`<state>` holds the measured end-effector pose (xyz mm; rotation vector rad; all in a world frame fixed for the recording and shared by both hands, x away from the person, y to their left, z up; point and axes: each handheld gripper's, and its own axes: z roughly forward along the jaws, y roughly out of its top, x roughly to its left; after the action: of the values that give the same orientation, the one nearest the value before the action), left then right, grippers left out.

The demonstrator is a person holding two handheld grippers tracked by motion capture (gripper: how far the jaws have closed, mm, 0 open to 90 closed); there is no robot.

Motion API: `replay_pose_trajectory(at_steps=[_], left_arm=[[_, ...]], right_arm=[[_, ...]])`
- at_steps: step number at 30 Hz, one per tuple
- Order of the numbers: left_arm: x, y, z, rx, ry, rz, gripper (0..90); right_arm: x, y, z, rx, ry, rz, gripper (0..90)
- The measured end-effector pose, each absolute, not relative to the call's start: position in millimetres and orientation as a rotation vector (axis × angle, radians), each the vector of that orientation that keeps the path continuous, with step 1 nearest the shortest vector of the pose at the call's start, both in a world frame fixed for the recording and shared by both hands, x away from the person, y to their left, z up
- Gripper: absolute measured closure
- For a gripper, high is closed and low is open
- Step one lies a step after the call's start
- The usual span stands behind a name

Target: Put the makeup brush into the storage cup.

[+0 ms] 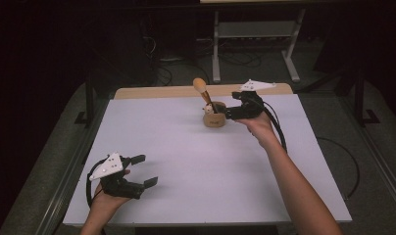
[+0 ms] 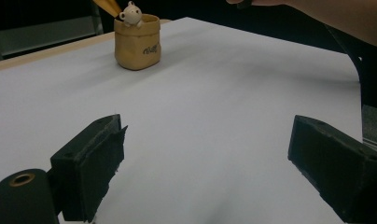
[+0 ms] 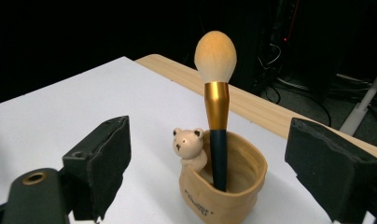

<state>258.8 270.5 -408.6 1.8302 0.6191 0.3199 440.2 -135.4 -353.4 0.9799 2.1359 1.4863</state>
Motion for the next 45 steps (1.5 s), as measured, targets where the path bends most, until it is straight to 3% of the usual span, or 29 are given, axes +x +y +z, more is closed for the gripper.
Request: replay_pose_trajectory(at_steps=[45], left_arm=[[258.1,270.9,-407.5,1.819,0.623,0.328,10.1]], right_arm=[[374.2,-177.0,-364.9,0.944,2.099,1.531,12.2]])
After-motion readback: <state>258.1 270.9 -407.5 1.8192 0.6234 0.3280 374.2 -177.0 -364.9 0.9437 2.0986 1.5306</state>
